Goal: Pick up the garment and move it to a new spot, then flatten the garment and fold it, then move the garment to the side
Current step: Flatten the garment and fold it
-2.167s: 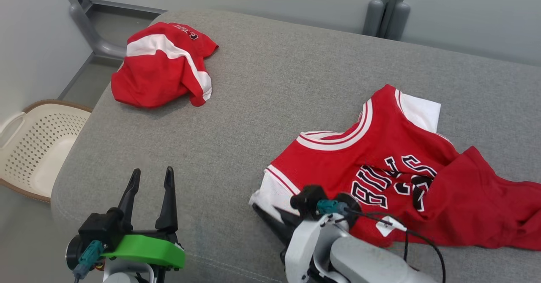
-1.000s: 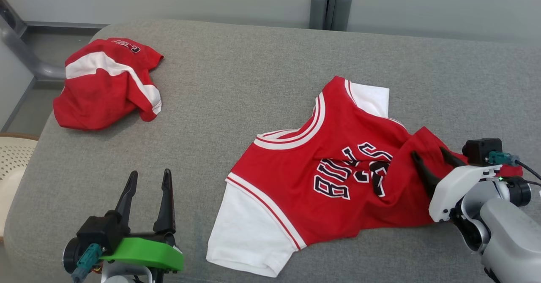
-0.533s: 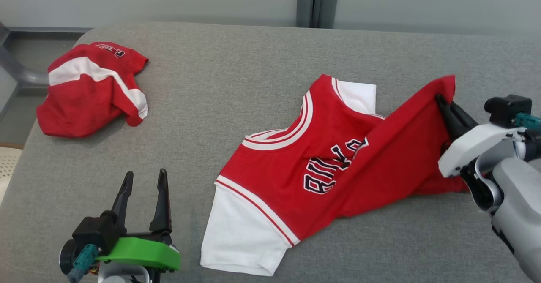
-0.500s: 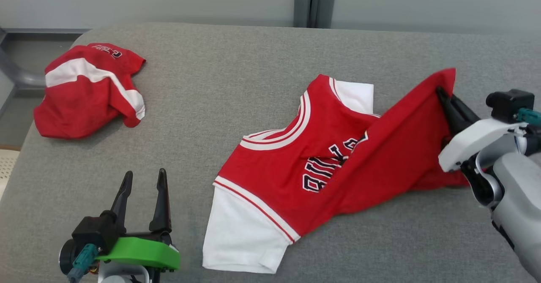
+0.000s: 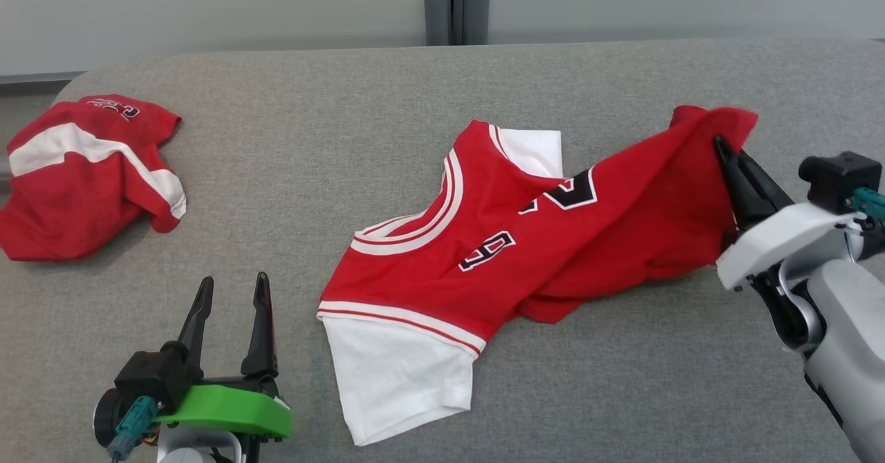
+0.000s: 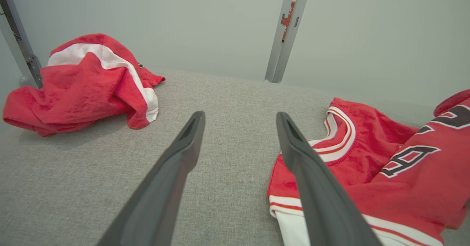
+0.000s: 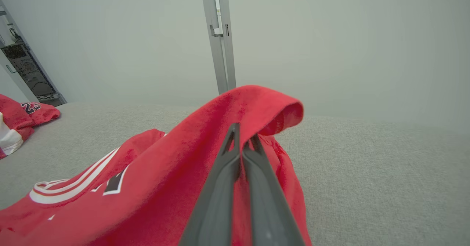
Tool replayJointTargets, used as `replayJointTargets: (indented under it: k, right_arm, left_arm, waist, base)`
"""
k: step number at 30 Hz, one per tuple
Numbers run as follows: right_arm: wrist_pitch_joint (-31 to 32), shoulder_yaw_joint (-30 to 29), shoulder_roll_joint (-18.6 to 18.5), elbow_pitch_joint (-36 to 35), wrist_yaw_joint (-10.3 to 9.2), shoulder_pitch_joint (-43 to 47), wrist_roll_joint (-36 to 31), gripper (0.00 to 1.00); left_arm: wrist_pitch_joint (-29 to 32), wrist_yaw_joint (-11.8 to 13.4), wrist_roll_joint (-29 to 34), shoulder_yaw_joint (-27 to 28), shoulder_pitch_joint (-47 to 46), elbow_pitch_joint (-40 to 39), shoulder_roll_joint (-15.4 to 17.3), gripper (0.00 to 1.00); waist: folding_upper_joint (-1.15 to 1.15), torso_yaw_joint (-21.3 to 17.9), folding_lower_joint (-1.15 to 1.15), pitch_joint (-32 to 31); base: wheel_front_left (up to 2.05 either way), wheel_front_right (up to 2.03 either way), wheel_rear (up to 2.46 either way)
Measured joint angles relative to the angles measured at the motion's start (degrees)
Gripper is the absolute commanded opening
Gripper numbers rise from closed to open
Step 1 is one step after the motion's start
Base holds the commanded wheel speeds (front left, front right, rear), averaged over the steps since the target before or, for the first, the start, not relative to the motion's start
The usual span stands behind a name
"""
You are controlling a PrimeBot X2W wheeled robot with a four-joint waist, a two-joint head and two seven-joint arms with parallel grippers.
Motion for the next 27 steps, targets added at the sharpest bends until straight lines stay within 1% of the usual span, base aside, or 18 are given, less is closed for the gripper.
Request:
replayJointTargets:
  k: [6, 10, 14, 16, 20, 23, 26, 27]
  right_arm:
    - [0.0, -4.4, -1.1, 1.6, 0.00, 5.4, 1.0, 0.00]
    - [0.0, -6.3, -0.6, 1.5, 0.00, 6.0, 0.8, 0.00]
    - [-0.1, -7.6, -0.3, 0.3, 0.00, 5.7, 0.0, 0.00]
    - [-0.1, -7.8, 0.0, 0.1, 0.00, 4.6, -0.7, 0.00]
    - [0.6, -7.1, 1.4, 0.9, 0.00, -0.7, -2.1, 0.00]
    - [0.8, -5.7, 3.4, 3.1, 0.00, -5.5, -3.3, 0.00]
    - [0.8, -4.3, 5.5, 7.3, 0.00, -9.8, -4.4, 0.00]
    - [0.9, -3.9, 6.2, 9.6, 0.00, -10.8, -4.5, 0.37]
  left_arm:
    - [0.0, -0.1, 0.0, -0.1, -0.2, -0.1, 0.0, 1.00]
    - [0.0, -0.1, 0.2, -0.2, -0.7, -0.1, 0.0, 1.00]
    - [0.0, -0.2, 0.2, -0.8, -1.1, 0.0, 0.0, 1.00]
    - [0.0, -0.2, 0.2, -1.1, -1.1, 0.1, 0.0, 1.00]
    - [0.0, -0.2, -0.1, -1.6, -1.3, 0.1, 0.0, 1.00]
    - [0.0, -0.2, -0.4, -1.9, -1.4, 0.1, 0.0, 1.00]
    - [0.0, -0.2, -0.5, -2.0, -1.6, 0.1, 0.0, 1.00]
    - [0.0, -0.2, -0.5, -2.1, -1.6, 0.1, 0.0, 1.00]
  waist:
    - [0.00, -1.2, 0.00, 0.5]
    - [0.00, -1.3, 0.00, 1.1]
    - [0.00, -0.6, 0.00, 1.4]
    - [0.00, 0.0, 0.00, 1.4]
    - [0.00, 1.6, 0.00, 1.5]
    - [0.00, 2.9, 0.00, 1.7]
    - [0.00, 4.0, 0.00, 1.9]
    - [0.00, 4.3, 0.00, 2.1]
  base:
    - [0.00, 0.00, 0.00]
    - [0.00, 0.00, 0.00]
    - [0.00, 0.00, 0.00]
    - [0.00, 0.00, 0.00]
    - [0.00, 0.00, 0.00]
    - [0.00, 0.00, 0.00]
    - [0.00, 0.00, 0.00]
    - [0.00, 0.00, 0.00]
